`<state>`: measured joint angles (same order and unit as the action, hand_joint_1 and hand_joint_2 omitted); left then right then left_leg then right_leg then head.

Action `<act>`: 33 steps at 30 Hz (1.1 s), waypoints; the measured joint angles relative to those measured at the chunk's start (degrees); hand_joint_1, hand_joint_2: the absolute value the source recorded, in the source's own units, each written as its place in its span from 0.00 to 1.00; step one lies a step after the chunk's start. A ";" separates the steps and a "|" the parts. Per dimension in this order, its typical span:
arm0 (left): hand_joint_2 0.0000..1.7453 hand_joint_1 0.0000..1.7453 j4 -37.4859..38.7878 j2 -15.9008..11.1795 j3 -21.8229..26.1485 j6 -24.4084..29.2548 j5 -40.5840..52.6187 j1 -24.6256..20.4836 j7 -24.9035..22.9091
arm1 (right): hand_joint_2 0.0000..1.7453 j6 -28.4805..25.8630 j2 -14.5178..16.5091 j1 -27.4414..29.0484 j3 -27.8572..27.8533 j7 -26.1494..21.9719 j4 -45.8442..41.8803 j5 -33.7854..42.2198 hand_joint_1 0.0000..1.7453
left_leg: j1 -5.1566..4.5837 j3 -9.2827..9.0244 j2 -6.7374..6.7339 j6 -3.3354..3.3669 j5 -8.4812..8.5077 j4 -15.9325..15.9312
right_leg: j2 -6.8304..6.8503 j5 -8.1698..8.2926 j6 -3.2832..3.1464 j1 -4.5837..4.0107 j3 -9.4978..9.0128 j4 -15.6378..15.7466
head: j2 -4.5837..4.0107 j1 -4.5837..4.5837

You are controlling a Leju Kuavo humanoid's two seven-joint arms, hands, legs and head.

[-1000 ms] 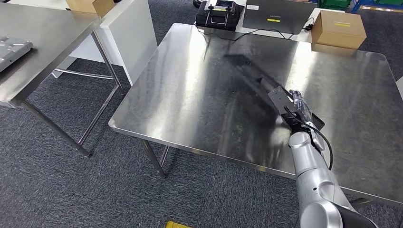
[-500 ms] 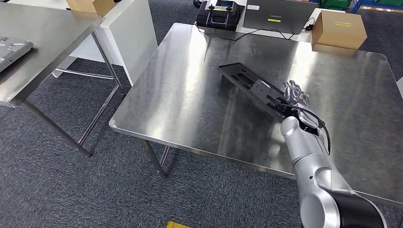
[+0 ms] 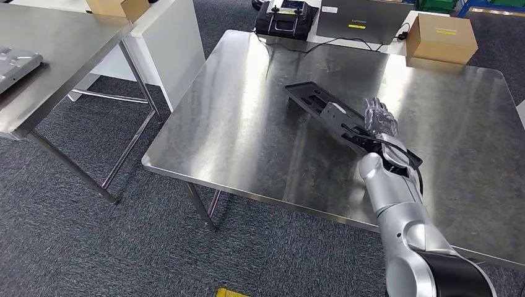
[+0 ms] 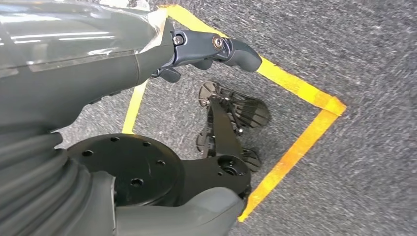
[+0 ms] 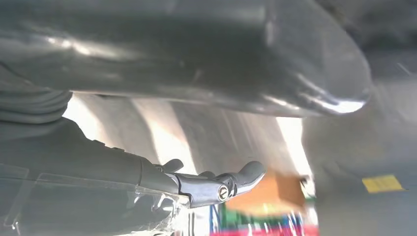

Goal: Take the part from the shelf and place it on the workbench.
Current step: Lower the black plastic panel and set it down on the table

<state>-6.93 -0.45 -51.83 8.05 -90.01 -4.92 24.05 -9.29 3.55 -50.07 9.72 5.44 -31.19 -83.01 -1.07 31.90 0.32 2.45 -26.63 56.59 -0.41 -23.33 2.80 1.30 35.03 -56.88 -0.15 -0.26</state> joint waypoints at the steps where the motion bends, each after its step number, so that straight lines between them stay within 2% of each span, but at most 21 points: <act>1: 0.00 0.00 0.00 0.13 0.34 0.20 0.00 0.01 0.25 | 0.00 -2.14 0.18 0.96 0.20 -1.00 -1.82 0.24 0.00 | 0.01 -0.01 0.03 0.00 0.00 0.00 | 0.00 0.00 0.00 -0.01 0.00 0.00 | 0.00 0.00; 4: 0.00 0.00 0.00 0.45 1.21 0.89 0.00 0.12 0.94 | 0.00 -7.07 0.47 5.24 0.93 -3.44 -9.42 0.67 0.00 | 0.01 -0.01 0.10 -0.01 -0.01 0.00 | 0.02 -0.02 0.00 -0.02 0.00 0.01 | 0.00 0.00; 11: 0.00 0.00 0.01 0.76 2.17 0.94 0.19 0.55 2.26 | 0.00 -12.48 -0.29 18.76 3.83 -5.79 -31.47 1.64 0.00 | -0.03 -0.02 0.09 0.03 -0.09 -0.01 | 0.01 -0.03 0.01 -0.03 0.01 0.06 | 0.00 0.01; 16: 0.00 0.00 0.01 0.76 2.17 0.91 0.29 0.67 2.39 | 0.00 -13.24 -0.58 21.10 4.42 -6.06 -35.01 1.66 0.00 | -0.03 -0.02 0.09 0.02 -0.11 -0.01 | 0.01 -0.03 0.02 -0.03 0.02 0.06 | 0.00 0.00; 18: 0.00 0.00 0.01 0.77 2.16 0.91 0.33 0.77 2.31 | 0.00 -14.09 -0.99 24.50 5.32 -6.16 -39.89 1.45 0.00 | -0.03 -0.02 0.09 0.07 -0.15 -0.01 | 0.01 -0.04 0.02 -0.03 0.02 0.07 | 0.00 0.01; 22: 0.00 0.00 0.02 0.87 2.15 1.52 0.00 1.01 1.24 | 0.00 -17.59 -3.08 39.98 10.18 -6.74 -60.87 0.59 0.00 | -0.16 0.01 0.06 0.48 -0.73 0.35 | -0.02 -0.13 0.18 0.55 -0.09 0.19 | 0.00 -0.01; 25: 0.00 0.00 0.02 0.89 2.15 1.69 0.00 1.03 1.14 | 0.00 -18.09 -3.84 43.25 11.18 -6.99 -65.28 0.68 0.00 | -0.21 0.03 -0.01 0.84 -0.90 0.62 | -0.03 -0.12 0.32 0.60 -0.27 0.30 | 0.00 -0.02; 27: 0.00 0.00 0.01 0.97 2.15 1.69 0.00 1.02 1.10 | 0.00 -18.17 -4.09 44.03 11.48 -7.08 -66.81 0.77 0.00 | 0.08 -0.33 -0.09 1.29 -0.57 0.13 | -0.01 -0.15 0.59 0.30 -0.32 0.39 | 0.00 0.01; 29: 0.00 0.00 0.00 1.14 2.15 1.68 -0.01 0.99 1.08 | 0.00 -18.28 -4.44 44.41 11.62 -7.12 -67.94 0.89 0.00 | 0.55 -0.89 -0.32 1.81 0.09 -0.61 | 0.06 -2.09 0.31 -0.07 0.95 -2.74 | 0.00 0.12; 31: 0.00 0.00 0.00 1.26 2.15 1.69 -0.01 0.97 0.99 | 0.00 -18.43 -4.94 44.94 11.69 -7.19 -68.62 1.10 0.00 | 0.71 -1.02 -0.50 2.01 0.39 -0.79 | 0.12 -5.99 -0.39 -0.06 4.27 -10.53 | 0.00 0.20; 32: 0.00 0.00 0.00 1.29 2.15 1.70 -0.01 0.98 0.90 | 0.00 -18.50 -5.19 45.35 11.71 -7.23 -68.84 1.23 0.00 | 0.71 -0.98 -0.50 2.01 0.39 -0.77 | 0.13 -7.45 -0.44 -0.03 5.85 -14.20 | 0.00 0.24; 33: 0.00 0.00 0.00 1.34 2.15 1.70 -0.01 1.00 0.80 | 0.00 -18.61 -5.44 45.83 11.71 -7.25 -69.05 1.38 0.00 | 0.72 -0.94 -0.50 1.99 0.37 -0.74 | 0.13 -8.12 -0.23 0.02 6.68 -16.40 | 0.00 0.22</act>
<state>-6.93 0.89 -49.68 9.75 -90.01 -3.92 24.86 -27.90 -1.89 -4.24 21.43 -1.81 -100.24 -81.62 -0.35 30.96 -0.18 4.44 -26.26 55.85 -0.27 -31.45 2.57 1.32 41.70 -73.28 -0.15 -0.04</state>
